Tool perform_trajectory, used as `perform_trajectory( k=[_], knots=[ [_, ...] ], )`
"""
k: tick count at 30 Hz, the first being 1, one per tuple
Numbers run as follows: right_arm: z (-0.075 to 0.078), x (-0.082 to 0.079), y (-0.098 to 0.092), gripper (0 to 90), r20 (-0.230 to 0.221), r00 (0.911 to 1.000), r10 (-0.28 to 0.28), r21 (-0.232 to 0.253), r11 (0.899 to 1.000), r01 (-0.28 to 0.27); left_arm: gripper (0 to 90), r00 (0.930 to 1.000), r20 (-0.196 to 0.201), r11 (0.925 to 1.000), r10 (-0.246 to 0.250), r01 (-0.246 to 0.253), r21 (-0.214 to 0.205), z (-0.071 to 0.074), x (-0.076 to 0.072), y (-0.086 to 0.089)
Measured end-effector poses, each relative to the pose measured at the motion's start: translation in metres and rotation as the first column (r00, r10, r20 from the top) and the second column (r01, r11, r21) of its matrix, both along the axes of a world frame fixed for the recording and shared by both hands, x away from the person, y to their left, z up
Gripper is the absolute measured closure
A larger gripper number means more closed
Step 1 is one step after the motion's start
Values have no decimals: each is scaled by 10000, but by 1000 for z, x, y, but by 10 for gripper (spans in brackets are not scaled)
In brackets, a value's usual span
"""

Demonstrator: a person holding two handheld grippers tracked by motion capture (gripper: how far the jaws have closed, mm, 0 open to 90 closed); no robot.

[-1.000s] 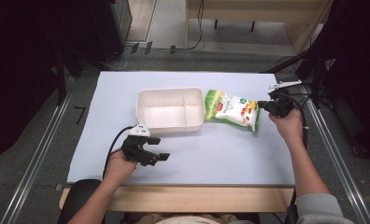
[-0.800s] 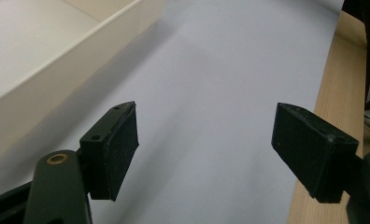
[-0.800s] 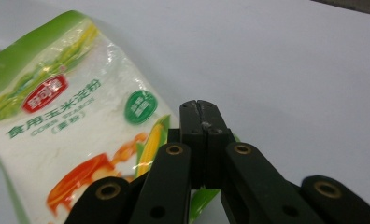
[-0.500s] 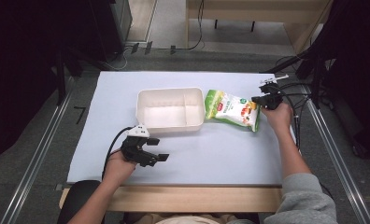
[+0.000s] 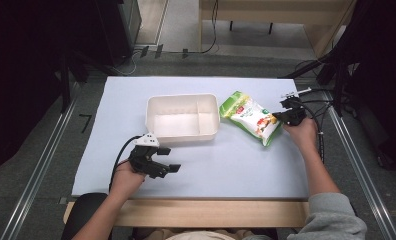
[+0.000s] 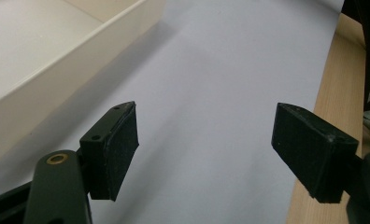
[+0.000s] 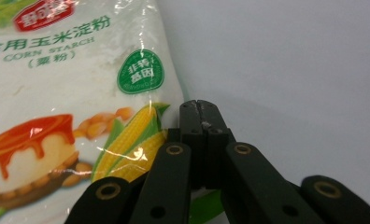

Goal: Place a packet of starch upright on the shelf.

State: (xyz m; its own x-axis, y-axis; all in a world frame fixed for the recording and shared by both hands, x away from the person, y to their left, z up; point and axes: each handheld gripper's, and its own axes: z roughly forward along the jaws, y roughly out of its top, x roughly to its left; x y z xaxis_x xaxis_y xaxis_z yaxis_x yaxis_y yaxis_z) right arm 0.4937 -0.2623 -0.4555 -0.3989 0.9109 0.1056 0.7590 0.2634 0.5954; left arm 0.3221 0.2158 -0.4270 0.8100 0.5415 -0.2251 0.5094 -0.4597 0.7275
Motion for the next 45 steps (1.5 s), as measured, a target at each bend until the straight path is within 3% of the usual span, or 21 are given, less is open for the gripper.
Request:
perform_trajectory(
  k=[13, 28, 32, 40, 42, 45],
  knots=[
    [6, -45, 3, 900, -122, 9992, 381, -266, 9989, -384, 235, 9999, 16, 9999, -133, 133, -89, 0, 2, -4],
    [13, -76, 22, 900, -364, 9930, 1121, -67, 9936, -1124, 235, 9999, -19, 9999, -131, 131, -6, 0, 3, -5],
    [15, -74, 20, 900, -388, 9925, 1159, -76, 9932, -1163, 235, 9999, 1, 9999, -143, 143, -42, 0, 3, -5],
    [40, -54, 14, 871, 340, 9982, 497, 455, 9976, -512, 236, 9999, -51, 9999, -148, 148, 87, -1, 3, -6],
    [44, -48, 15, 828, 558, 9978, 362, 614, 9973, -396, 235, 9998, -43, 9998, -172, 172, 60, -1, 3, -6],
    [45, -38, 16, 738, 437, 9990, 105, 645, 9978, -133, 235, 9999, -55, 9999, -135, 136, 82, -1, 3, -6]
  ],
)
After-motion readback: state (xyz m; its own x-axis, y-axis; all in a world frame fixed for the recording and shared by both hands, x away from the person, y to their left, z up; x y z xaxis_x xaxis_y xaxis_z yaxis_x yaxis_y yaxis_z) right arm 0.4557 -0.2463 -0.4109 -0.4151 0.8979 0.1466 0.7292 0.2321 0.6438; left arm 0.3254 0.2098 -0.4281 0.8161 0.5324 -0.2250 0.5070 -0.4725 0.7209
